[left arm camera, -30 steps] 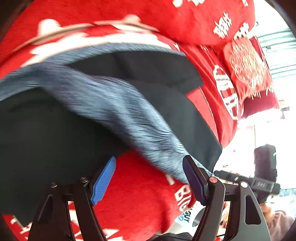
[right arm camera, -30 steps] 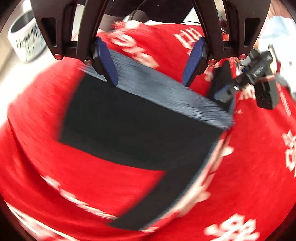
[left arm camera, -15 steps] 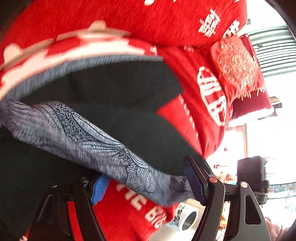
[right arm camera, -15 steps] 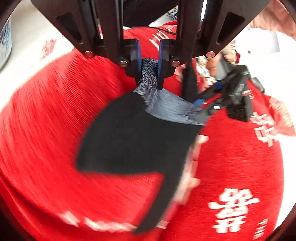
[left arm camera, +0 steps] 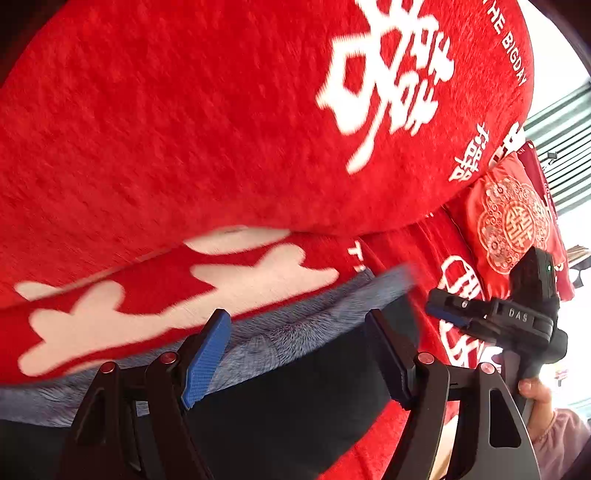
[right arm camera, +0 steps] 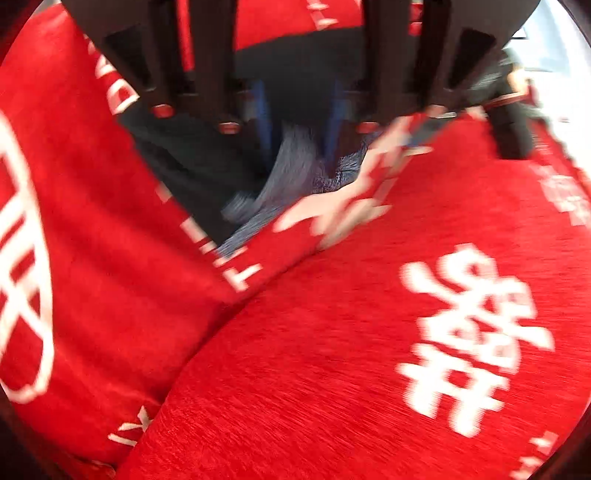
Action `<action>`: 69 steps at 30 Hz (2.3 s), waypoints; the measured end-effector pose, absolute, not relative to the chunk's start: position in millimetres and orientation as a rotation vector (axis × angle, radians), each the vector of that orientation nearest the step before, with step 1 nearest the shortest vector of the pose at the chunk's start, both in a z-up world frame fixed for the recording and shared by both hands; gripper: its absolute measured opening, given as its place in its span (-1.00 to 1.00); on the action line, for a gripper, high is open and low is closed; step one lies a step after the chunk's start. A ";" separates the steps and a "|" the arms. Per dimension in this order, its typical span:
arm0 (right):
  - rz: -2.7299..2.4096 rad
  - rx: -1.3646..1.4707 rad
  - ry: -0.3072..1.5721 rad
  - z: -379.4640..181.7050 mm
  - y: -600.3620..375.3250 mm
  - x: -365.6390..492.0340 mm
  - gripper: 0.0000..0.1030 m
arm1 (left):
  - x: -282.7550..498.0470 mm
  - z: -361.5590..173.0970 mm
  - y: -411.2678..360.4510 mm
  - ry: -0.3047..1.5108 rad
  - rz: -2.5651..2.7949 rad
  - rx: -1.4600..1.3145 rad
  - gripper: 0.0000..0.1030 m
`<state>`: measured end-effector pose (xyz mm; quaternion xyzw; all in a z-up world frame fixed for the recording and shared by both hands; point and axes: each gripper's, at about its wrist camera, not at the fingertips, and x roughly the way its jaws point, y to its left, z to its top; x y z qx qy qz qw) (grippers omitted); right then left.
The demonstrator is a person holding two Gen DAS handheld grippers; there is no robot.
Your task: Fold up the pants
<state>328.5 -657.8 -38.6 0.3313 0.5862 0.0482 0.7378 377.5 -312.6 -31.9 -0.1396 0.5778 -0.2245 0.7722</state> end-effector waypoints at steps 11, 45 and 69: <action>-0.106 0.992 1.384 -113.1 -689.8 243.8 -0.86 | 297.7 -78.1 -252.3 1.426 -0.246 -0.183 0.47; 0.063 0.470 1.444 -78.4 -593.4 309.2 0.09 | 329.2 -71.8 -209.3 1.321 0.112 -0.070 0.60; 0.047 0.922 1.298 -78.3 -683.4 269.6 -0.78 | 221.0 -123.6 -96.2 1.487 0.282 -0.130 0.64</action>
